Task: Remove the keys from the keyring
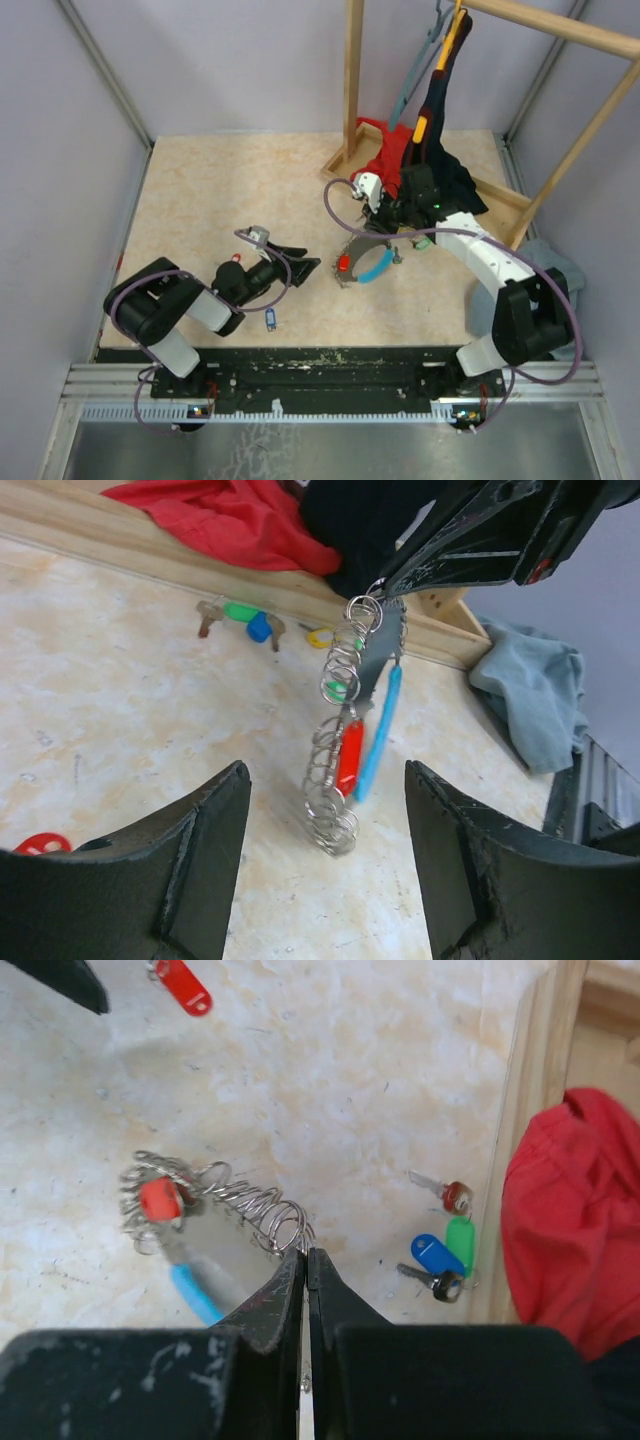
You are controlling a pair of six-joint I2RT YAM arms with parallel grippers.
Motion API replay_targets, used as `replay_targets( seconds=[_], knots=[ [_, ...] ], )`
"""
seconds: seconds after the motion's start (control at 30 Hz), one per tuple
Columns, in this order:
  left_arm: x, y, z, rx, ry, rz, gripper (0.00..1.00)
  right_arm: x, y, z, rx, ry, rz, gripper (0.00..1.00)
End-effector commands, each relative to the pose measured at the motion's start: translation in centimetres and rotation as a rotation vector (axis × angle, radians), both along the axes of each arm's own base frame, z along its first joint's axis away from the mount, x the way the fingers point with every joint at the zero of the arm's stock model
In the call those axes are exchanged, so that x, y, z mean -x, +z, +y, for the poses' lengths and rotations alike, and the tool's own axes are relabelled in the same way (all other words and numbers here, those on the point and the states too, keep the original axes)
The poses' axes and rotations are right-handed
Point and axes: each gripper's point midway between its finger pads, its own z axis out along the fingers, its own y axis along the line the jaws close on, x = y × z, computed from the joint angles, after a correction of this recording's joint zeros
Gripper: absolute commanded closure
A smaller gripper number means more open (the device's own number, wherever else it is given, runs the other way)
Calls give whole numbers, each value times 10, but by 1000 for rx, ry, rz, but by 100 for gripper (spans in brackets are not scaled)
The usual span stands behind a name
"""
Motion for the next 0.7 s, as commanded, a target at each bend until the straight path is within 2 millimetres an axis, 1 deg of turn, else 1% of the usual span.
replay_targets(
  seconds=[0.0,0.1,0.17,0.27,0.37,0.47,0.53,0.6,0.67],
  knots=[
    [30,80,-3,181,-123,-253,30,23,44,12,-72,181,-174,100],
    [46,92,-4,185,-184,-284,29,38,60,12,-90,242,-229,100],
    [55,91,-6,164,-231,-273,28,46,71,12,-102,270,-266,100],
    [67,87,-8,123,-284,-276,27,58,82,12,-120,313,-290,100],
    [77,88,-10,81,-310,-355,25,70,94,15,-148,361,-301,100],
    [79,92,-18,68,-339,-393,25,83,101,16,-159,422,-300,100],
    [76,93,-25,70,-356,-385,26,95,100,17,-164,474,-297,100],
    [74,94,-30,80,-373,-385,30,102,100,18,-180,507,-299,100],
    [73,96,-34,95,-389,-386,36,105,100,19,-187,521,-298,100]
  ],
)
